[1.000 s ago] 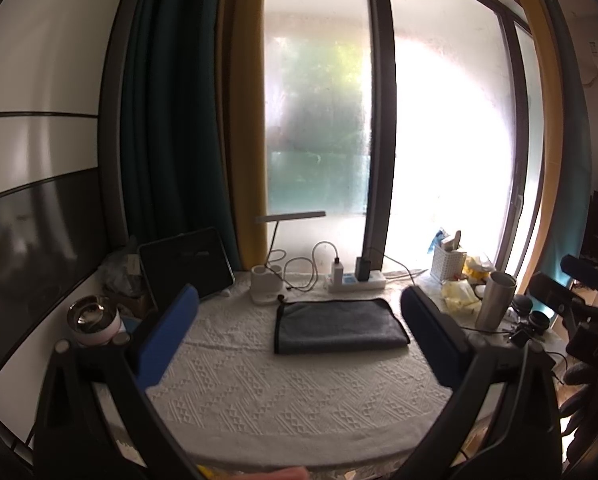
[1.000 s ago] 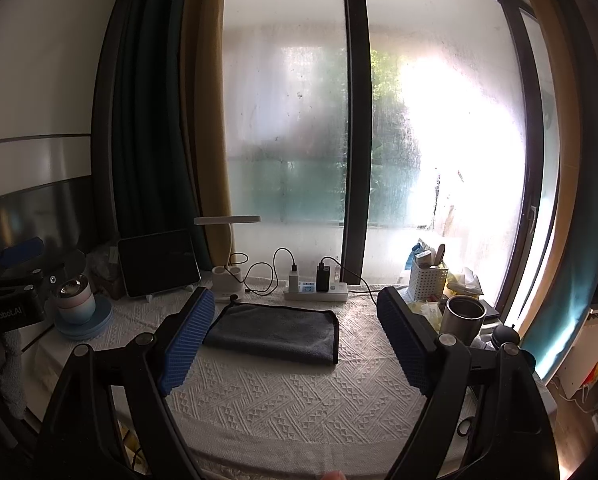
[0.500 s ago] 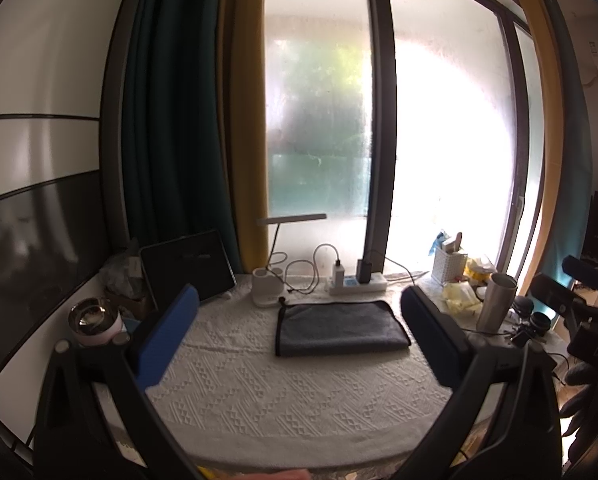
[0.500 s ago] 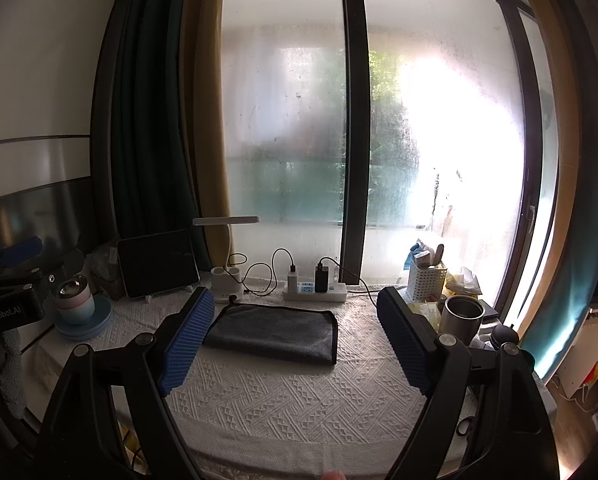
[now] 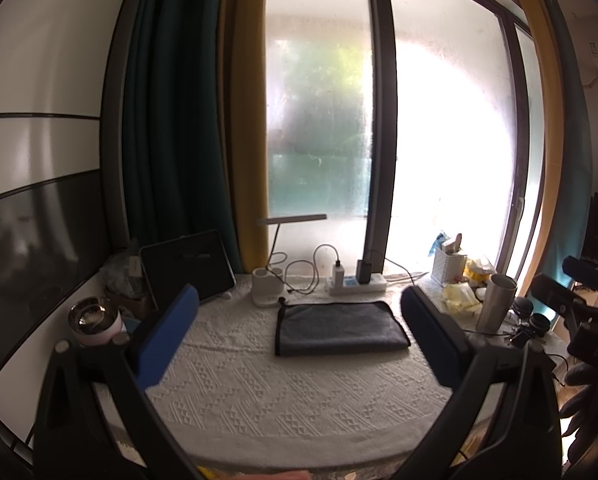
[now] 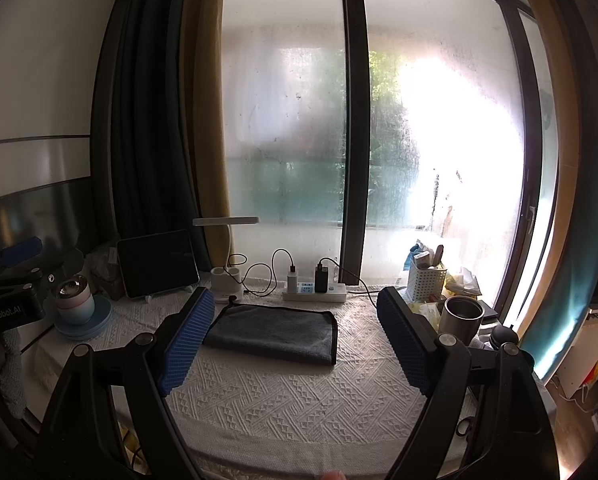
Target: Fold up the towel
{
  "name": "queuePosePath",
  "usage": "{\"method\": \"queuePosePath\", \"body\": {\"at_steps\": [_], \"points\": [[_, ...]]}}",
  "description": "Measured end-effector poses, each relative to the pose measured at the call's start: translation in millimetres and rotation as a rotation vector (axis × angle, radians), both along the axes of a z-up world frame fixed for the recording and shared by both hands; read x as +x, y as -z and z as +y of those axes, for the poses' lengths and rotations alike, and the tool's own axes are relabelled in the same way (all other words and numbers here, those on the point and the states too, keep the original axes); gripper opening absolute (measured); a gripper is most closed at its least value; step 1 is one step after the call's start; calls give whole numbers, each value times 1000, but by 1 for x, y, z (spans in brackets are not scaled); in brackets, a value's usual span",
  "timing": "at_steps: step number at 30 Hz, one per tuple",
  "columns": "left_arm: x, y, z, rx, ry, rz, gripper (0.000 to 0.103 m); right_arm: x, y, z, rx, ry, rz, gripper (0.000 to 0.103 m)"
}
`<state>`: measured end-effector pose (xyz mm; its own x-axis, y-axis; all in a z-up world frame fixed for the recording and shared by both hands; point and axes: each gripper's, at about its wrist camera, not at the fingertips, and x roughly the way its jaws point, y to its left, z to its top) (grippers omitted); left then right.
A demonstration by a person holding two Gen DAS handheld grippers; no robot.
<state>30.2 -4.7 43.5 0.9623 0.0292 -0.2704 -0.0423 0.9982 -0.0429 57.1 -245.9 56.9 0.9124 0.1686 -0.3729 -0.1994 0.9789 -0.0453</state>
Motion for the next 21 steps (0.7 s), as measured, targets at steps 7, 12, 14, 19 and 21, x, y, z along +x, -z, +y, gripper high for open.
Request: {"method": "queuePosePath", "body": {"at_steps": [7,12,14,19,21], "points": [[0,0,0,1,1,2,102,0,0,0,-1,0,1,86],[0,0,-1,1,1,2,102,0,0,-1,-1,-1,1,86],[-1,0,-1,-1,1,1,102,0,0,0,-1,-1,1,86],[-3,0,-2,6,-1,-12,102,0,0,0,-1,0,0,86],[-3,-1,-3,8,5,-12,102,0,0,0,-1,0,0,86]]}}
